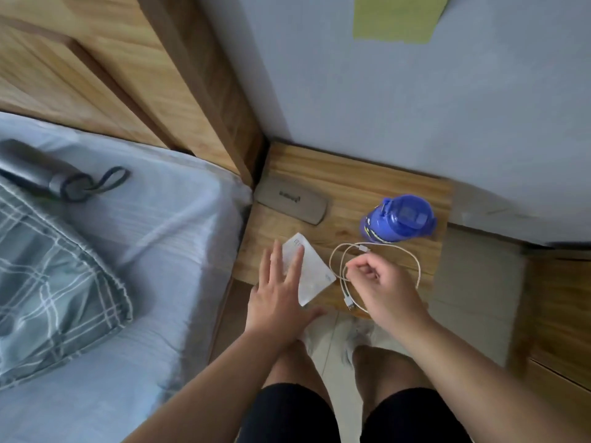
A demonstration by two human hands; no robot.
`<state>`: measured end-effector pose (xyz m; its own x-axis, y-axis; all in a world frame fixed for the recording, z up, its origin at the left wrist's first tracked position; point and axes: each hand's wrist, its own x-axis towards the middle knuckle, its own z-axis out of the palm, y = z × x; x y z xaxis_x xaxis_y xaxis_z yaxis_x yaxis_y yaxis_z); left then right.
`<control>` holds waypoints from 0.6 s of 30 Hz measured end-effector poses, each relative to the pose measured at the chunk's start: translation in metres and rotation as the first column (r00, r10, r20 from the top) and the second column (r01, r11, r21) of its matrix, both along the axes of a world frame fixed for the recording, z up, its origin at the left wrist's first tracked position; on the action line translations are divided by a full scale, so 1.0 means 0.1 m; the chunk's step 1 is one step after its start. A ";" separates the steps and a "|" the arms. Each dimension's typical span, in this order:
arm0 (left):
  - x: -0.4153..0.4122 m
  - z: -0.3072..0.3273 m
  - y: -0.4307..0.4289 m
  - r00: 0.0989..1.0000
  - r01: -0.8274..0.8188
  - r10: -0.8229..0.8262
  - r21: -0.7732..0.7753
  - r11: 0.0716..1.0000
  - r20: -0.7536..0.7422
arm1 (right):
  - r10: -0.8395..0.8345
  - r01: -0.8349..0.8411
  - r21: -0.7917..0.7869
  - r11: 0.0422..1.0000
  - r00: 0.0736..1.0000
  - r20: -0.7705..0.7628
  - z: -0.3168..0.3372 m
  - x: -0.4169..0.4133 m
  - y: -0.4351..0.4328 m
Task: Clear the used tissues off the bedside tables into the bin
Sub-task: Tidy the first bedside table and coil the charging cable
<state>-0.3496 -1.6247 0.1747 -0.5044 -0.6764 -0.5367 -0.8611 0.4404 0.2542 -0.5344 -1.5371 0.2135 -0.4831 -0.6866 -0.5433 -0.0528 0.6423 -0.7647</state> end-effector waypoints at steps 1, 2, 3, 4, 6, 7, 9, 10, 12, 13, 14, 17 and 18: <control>-0.04 -0.10 -0.02 1.000 0.019 -0.019 -0.013 1.000 0.001 | -0.003 0.003 -0.001 1.000 1.000 -0.004 -0.08 0.02 -0.08; -0.07 -0.18 -0.04 1.000 0.023 -0.024 -0.016 1.000 -0.005 | -0.007 0.007 0.000 1.000 1.000 -0.009 -0.16 0.03 -0.16; -0.11 -0.25 -0.07 1.000 0.020 -0.021 -0.014 1.000 -0.017 | -0.007 0.007 -0.003 1.000 1.000 -0.017 -0.22 0.04 -0.23; -0.14 -0.32 -0.08 0.999 0.019 -0.019 -0.015 1.000 -0.028 | -0.007 0.007 -0.005 1.000 1.000 -0.026 -0.29 0.04 -0.31; -0.15 -0.42 -0.12 0.999 0.024 -0.026 -0.040 0.999 -0.048 | -0.010 0.010 -0.005 1.000 0.999 -0.048 -0.39 0.04 -0.45; -0.14 -0.44 -0.13 0.998 0.025 -0.028 -0.049 0.998 -0.057 | -0.008 0.008 -0.002 1.000 0.998 -0.060 -0.43 0.04 -0.51; -0.09 -0.48 -0.15 0.997 0.043 -0.046 -0.057 0.997 -0.060 | -0.008 0.008 -0.005 1.000 0.996 -0.087 -0.51 0.04 -0.65; -0.07 -0.48 -0.16 0.997 0.057 -0.060 -0.061 0.997 -0.056 | -0.010 0.009 -0.007 1.000 0.995 -0.100 -0.53 0.05 -0.72; -0.01 -0.47 -0.22 0.996 0.074 -0.077 -0.071 0.995 -0.044 | -0.002 0.001 -0.004 1.000 0.989 -0.150 -0.57 0.05 -0.88; 0.03 -0.45 -0.25 0.996 0.074 -0.076 -0.073 0.995 -0.035 | 0.024 -0.023 0.008 1.000 0.978 -0.206 -0.59 0.06 -0.96; 0.07 -0.43 -0.30 0.997 0.071 -0.073 -0.070 0.995 -0.027 | 0.068 -0.063 0.026 0.998 0.958 -0.278 -0.61 0.06 -1.03; 0.21 -0.34 -0.47 0.997 0.068 -0.069 -0.066 0.995 -0.016 | 0.218 -0.202 0.085 0.976 0.846 -0.487 -0.67 0.09 -1.24; 0.25 -0.31 -0.53 0.997 0.077 -0.079 -0.076 0.994 -0.021 | 0.270 -0.248 0.112 0.962 0.808 -0.524 -0.70 0.10 -1.30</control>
